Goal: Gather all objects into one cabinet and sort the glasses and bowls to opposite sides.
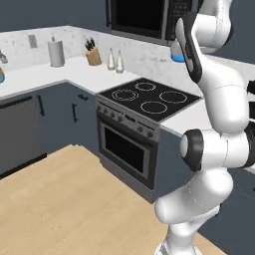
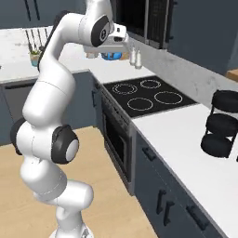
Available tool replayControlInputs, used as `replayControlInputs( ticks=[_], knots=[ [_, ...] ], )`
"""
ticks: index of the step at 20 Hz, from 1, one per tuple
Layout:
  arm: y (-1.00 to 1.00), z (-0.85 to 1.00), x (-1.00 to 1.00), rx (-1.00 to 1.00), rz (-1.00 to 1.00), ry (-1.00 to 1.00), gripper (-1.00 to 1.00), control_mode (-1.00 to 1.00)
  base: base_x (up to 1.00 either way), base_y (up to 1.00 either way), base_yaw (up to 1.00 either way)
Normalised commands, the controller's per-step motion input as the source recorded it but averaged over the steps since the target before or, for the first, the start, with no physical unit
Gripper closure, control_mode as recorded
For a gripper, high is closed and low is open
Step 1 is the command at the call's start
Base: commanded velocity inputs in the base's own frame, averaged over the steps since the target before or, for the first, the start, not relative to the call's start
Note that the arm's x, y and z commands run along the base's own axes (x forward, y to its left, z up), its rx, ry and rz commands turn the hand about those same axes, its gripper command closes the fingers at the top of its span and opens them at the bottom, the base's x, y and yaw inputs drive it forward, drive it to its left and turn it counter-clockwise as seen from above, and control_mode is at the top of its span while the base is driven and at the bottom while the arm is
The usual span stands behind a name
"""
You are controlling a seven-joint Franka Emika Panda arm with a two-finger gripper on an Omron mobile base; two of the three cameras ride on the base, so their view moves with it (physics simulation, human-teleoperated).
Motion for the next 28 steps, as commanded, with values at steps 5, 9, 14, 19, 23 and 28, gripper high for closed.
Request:
replayControlInputs(
  ticks=[5, 9, 14, 19, 23, 28],
  knots=[
    [0.00, 0.00, 0.00, 0.00, 0.00, 0.00, 1.00, 1.00, 0.03, 0.49, 0.61],
    [0.00, 0.00, 0.00, 0.00, 0.00, 0.00, 1.00, 1.00, 0.06, 0.70, 0.56],
    [0.00, 0.00, 0.00, 0.00, 0.00, 0.00, 1.00, 1.00, 0.26, 0.95, 0.36],
    [0.00, 0.00, 0.00, 0.00, 0.00, 0.00, 1.00, 1.00, 0.29, 1.00, 0.24],
    [0.00, 0.00, 0.00, 0.00, 0.00, 0.00, 1.00, 1.00, 0.30, 1.00, 0.21],
    [0.00, 0.00, 0.00, 0.00, 0.00, 0.00, 1.00, 1.00, 0.78, 0.96, 0.25]
  ],
)
